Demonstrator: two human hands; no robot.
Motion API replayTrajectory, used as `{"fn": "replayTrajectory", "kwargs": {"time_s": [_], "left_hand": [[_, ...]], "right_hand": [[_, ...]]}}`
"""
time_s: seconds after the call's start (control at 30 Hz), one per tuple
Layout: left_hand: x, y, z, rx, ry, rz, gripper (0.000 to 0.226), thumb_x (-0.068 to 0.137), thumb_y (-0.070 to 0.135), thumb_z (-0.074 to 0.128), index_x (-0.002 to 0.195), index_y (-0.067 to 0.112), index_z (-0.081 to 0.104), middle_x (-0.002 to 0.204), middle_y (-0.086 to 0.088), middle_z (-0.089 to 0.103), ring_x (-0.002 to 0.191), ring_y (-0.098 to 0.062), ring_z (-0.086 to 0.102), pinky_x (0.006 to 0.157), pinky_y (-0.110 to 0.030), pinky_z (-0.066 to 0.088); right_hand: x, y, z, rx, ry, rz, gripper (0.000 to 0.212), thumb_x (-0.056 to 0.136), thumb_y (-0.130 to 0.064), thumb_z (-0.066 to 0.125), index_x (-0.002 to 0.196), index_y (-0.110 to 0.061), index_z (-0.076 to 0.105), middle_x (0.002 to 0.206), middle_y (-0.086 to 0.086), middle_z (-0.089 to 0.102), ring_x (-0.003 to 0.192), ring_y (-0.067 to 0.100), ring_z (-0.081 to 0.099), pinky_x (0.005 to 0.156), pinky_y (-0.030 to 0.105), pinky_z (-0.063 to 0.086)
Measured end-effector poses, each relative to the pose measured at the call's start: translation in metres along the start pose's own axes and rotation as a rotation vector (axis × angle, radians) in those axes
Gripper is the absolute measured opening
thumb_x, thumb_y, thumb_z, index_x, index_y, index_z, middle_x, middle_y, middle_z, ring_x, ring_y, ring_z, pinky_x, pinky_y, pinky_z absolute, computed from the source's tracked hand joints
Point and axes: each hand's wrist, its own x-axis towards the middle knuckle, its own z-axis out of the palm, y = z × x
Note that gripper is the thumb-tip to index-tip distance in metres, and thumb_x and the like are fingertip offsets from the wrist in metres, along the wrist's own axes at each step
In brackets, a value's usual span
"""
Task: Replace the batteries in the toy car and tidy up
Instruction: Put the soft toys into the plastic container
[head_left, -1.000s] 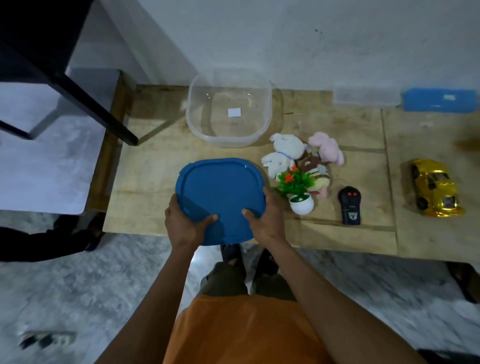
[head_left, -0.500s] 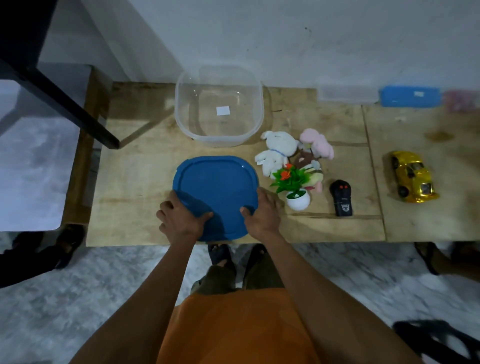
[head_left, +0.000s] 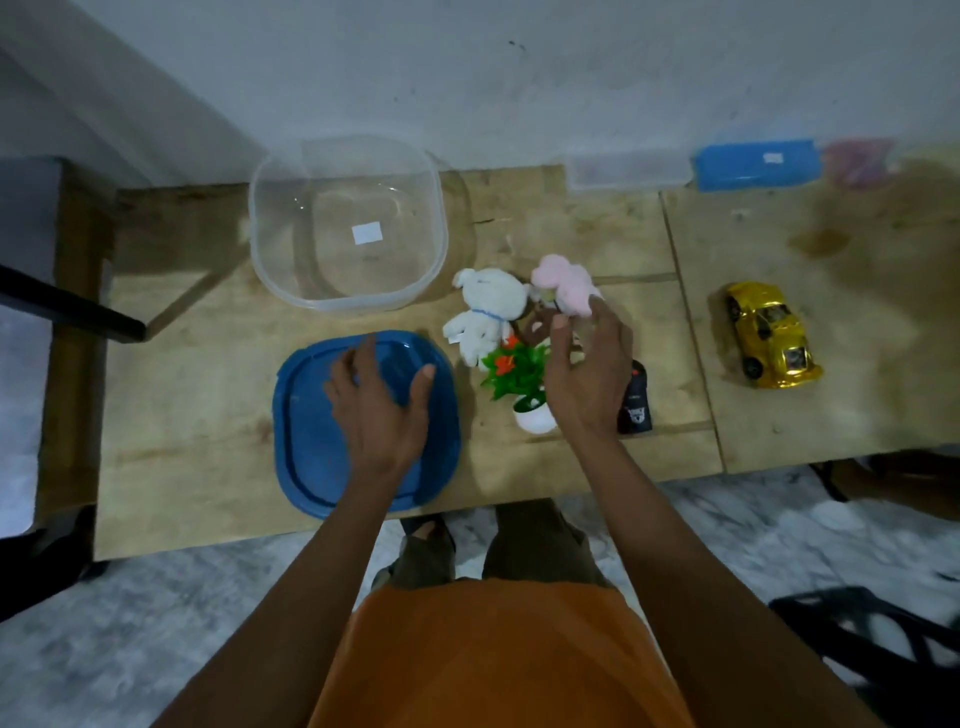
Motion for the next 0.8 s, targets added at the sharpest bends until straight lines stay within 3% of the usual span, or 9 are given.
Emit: {"fn": "replayTrajectory", "kwargs": {"time_s": [0.1, 0.2, 0.3, 0.4, 0.53, 0.7, 0.8], "left_hand": [[0.017, 0.042, 0.034, -0.041, -0.048, 0.081, 0.071, 0.094, 0.054, 0.057, 0.148, 0.011, 0.04, 0.139, -0.02, 0.044, 0.128, -0.036, 0.04, 0.103, -0.047, 0.039], [0.039, 0.079, 0.062, -0.058, -0.117, 0.047, 0.07, 0.093, 0.06, 0.042, 0.151, 0.021, 0.037, 0.144, -0.019, 0.04, 0.129, -0.038, 0.039, 0.106, -0.049, 0.036], [0.059, 0.102, 0.086, -0.015, -0.21, -0.036, 0.065, 0.098, 0.061, 0.039, 0.156, 0.033, 0.025, 0.157, -0.015, 0.026, 0.139, -0.039, 0.029, 0.11, -0.055, 0.029], [0.065, 0.107, 0.105, 0.061, -0.302, -0.12, 0.06, 0.102, 0.059, 0.033, 0.157, 0.04, 0.017, 0.162, -0.013, 0.016, 0.144, -0.039, 0.02, 0.115, -0.053, 0.021], [0.07, 0.114, 0.117, 0.047, -0.284, -0.226, 0.055, 0.102, 0.06, 0.033, 0.153, 0.047, 0.019, 0.161, -0.011, 0.018, 0.142, -0.038, 0.021, 0.111, -0.057, 0.024], [0.074, 0.125, 0.131, 0.023, -0.22, -0.236, 0.047, 0.103, 0.051, 0.04, 0.147, 0.036, 0.033, 0.147, -0.017, 0.031, 0.134, -0.039, 0.03, 0.106, -0.057, 0.033], [0.076, 0.127, 0.134, -0.002, -0.182, -0.251, 0.042, 0.103, 0.046, 0.043, 0.142, 0.031, 0.039, 0.141, -0.02, 0.036, 0.13, -0.04, 0.034, 0.105, -0.055, 0.034]], "right_hand": [[0.036, 0.017, 0.006, -0.091, -0.198, 0.151, 0.063, 0.099, -0.042, 0.054, 0.152, -0.017, 0.033, 0.153, 0.018, 0.035, 0.137, 0.034, 0.037, 0.106, 0.039, 0.036], [0.059, 0.022, 0.016, -0.156, -0.424, 0.218, 0.075, 0.097, -0.06, 0.046, 0.158, -0.035, 0.009, 0.164, 0.013, 0.011, 0.146, 0.037, 0.022, 0.112, 0.05, 0.031], [0.074, 0.024, 0.026, -0.229, -0.493, 0.186, 0.072, 0.095, -0.068, 0.038, 0.153, -0.049, 0.001, 0.165, 0.008, 0.004, 0.144, 0.039, 0.025, 0.107, 0.054, 0.034], [0.077, 0.033, 0.033, -0.199, -0.505, 0.169, 0.066, 0.099, -0.061, 0.039, 0.154, -0.05, 0.005, 0.164, 0.008, 0.005, 0.14, 0.04, 0.032, 0.103, 0.054, 0.04], [0.087, 0.04, 0.036, -0.076, -0.516, 0.132, 0.06, 0.102, -0.047, 0.046, 0.155, -0.045, 0.018, 0.163, 0.009, 0.008, 0.134, 0.038, 0.043, 0.096, 0.05, 0.048], [0.104, 0.053, 0.033, -0.045, -0.56, 0.145, 0.052, 0.102, -0.043, 0.049, 0.151, -0.04, 0.031, 0.159, 0.005, 0.015, 0.127, 0.031, 0.049, 0.082, 0.032, 0.041], [0.116, 0.054, 0.032, 0.059, -0.533, 0.181, 0.046, 0.1, -0.04, 0.054, 0.145, -0.037, 0.043, 0.151, 0.005, 0.031, 0.125, 0.022, 0.049, 0.084, 0.026, 0.041]]}}
